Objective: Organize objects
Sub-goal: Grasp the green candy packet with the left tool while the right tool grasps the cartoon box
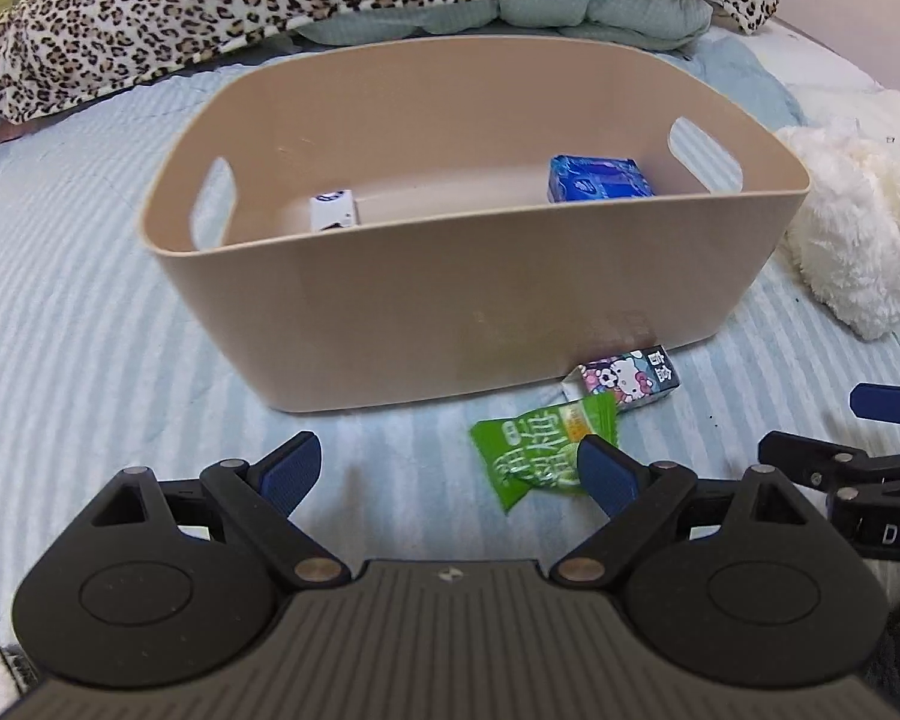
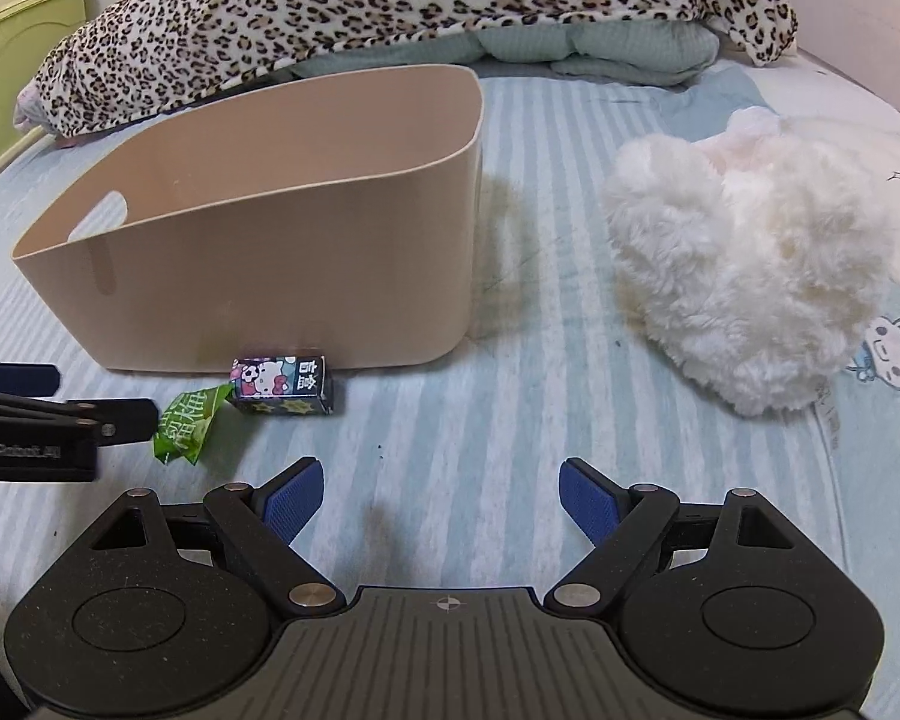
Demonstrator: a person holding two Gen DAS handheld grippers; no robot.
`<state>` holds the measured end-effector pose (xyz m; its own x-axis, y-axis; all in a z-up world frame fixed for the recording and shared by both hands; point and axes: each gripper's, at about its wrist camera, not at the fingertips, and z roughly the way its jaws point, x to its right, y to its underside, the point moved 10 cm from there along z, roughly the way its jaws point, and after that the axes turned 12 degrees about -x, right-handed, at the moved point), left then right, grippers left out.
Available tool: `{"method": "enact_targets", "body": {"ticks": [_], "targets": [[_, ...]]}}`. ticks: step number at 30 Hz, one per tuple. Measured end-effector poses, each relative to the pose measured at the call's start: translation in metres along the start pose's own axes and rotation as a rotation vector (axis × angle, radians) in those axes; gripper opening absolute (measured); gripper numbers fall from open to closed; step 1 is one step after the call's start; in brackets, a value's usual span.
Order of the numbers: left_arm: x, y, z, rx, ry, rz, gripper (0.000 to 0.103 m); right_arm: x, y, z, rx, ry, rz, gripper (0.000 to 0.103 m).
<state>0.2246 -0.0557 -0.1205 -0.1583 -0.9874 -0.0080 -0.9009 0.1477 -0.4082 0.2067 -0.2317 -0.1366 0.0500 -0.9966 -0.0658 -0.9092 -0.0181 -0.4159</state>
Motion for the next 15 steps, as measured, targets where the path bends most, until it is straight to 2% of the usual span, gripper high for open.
{"method": "enact_targets", "body": {"ticks": [6, 15], "targets": [[0.007, -0.004, 0.026, -0.040, 0.007, -0.003, 0.093, -0.006, -0.003, 0.010, -0.014, -0.011, -0.010, 0.087], [-0.022, 0.000, 0.039, -0.048, -0.039, -0.039, 0.096, -0.028, -0.009, 0.028, -0.033, -0.048, -0.050, 0.087]]}}
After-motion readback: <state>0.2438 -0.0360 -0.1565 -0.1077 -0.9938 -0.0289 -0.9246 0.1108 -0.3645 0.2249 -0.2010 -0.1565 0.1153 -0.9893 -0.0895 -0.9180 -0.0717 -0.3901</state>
